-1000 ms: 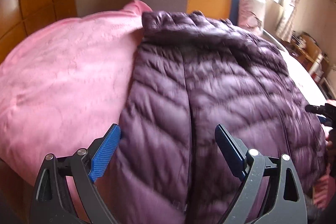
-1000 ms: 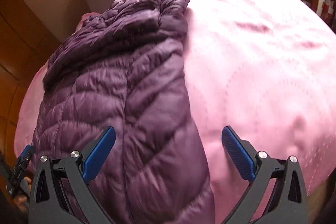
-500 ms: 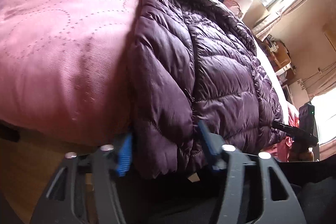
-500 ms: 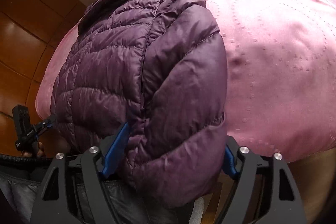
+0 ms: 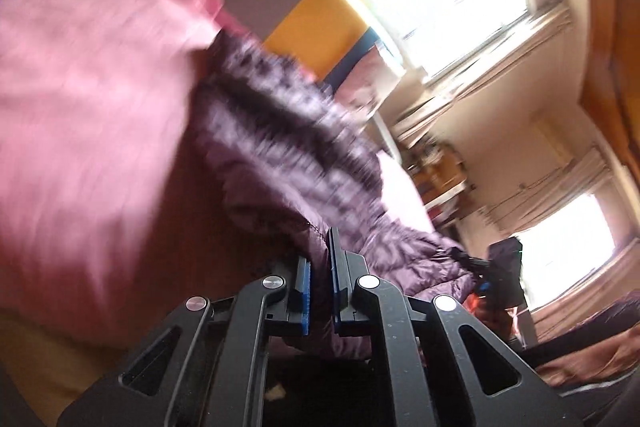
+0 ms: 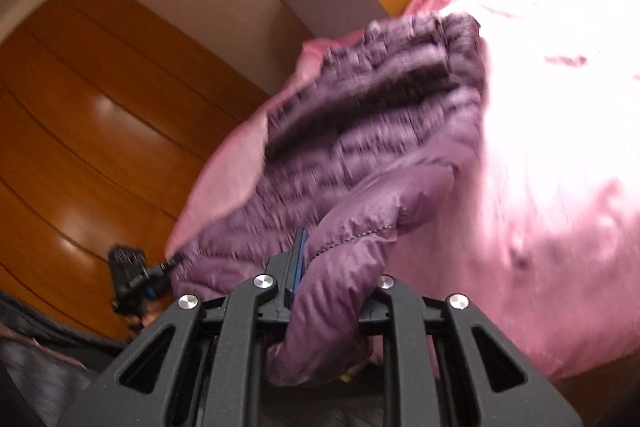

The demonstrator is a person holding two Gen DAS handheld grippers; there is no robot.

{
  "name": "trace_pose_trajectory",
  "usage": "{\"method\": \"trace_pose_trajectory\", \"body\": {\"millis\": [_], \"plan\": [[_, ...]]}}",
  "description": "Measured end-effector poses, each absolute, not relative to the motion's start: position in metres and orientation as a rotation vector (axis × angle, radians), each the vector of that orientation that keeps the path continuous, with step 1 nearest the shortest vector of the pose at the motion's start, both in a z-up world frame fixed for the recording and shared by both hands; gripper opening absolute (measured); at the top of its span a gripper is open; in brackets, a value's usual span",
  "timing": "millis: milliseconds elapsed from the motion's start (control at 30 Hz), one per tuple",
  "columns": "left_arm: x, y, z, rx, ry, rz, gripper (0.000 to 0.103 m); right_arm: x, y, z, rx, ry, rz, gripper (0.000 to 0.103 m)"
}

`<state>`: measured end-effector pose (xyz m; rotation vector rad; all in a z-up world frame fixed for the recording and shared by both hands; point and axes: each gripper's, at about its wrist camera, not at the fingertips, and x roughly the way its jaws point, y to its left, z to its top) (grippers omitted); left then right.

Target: Fold large clothes

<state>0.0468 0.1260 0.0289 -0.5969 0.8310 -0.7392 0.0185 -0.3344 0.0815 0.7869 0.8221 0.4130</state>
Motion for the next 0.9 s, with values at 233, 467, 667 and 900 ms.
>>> {"method": "trace_pose_trajectory", "body": {"millis": [233,467,667,900], "plan": [[0.106,0.106,0.058,-0.545,0.741,-0.745,0.006,0.09,-0.36,0.081,0.847,0.763,0.32,0.015],[0.199,0.077,0.053,-0.498,0.788,-0.654,0.006,0.161,-0.382,0.068,0.859,0.822,0.235,0.019],[0.259,0.062,0.027,-0.449,0.894,-0.51,0.026,0.2,-0.386,0.056,0.906,0.806,0.222,0.087],[0.263,0.109,0.0,-0.687,0.877,-0.445,0.085,0.177,-0.395,0.064,0.922,0.71,0.24,0.101]]}}
